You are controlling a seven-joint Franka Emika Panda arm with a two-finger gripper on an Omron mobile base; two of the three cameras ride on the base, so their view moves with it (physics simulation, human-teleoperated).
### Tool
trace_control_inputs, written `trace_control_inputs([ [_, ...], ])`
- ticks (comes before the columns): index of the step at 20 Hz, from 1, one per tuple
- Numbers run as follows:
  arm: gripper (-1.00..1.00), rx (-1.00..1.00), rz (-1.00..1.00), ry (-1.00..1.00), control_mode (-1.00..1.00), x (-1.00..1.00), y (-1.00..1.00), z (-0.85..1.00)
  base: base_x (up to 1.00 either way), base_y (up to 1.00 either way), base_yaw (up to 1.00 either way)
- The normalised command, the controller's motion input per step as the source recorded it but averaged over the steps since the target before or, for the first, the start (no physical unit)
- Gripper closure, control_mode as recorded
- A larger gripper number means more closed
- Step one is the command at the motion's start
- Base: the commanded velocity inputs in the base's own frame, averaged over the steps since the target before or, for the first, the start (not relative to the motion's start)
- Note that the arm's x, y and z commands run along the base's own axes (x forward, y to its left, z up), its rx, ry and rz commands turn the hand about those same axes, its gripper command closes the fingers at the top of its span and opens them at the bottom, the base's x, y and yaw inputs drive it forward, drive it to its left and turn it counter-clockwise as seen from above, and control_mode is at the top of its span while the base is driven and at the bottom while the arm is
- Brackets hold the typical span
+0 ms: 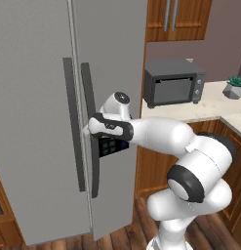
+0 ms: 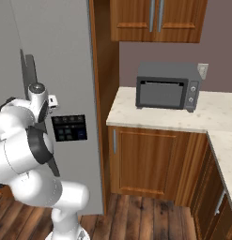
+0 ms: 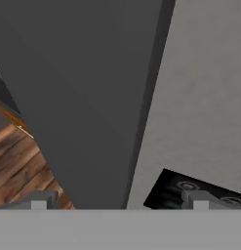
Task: Take the bottled waters from the counter and place them in the freezer to freeze. Close the freezer door after placing the bottles.
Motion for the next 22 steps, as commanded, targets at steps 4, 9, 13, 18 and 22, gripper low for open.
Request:
trace_control_inputs([
  [4, -1.00, -0.04, -0.12, 0.00, -1.00, 0.24, 0.04, 0.11, 0.00, 0.00, 0.00],
  [9, -1.00, 0.00, -0.10, 0.00, -1.00, 0.44, 0.00, 0.14, 0.00, 0.00, 0.00],
  [13, -1.00, 0.00, -0.09, 0.00, -1.00, 0.47, 0.00, 0.03, 0.00, 0.00, 0.00],
  [18, -1.00, 0.00, -0.07, 0.00, -1.00, 0.53, 0.00, 0.05, 0.00, 0.00, 0.00],
  [22, -1.00, 0.00, -0.07, 0.00, -1.00, 0.51, 0.00, 0.03, 0.00, 0.00, 0.00],
])
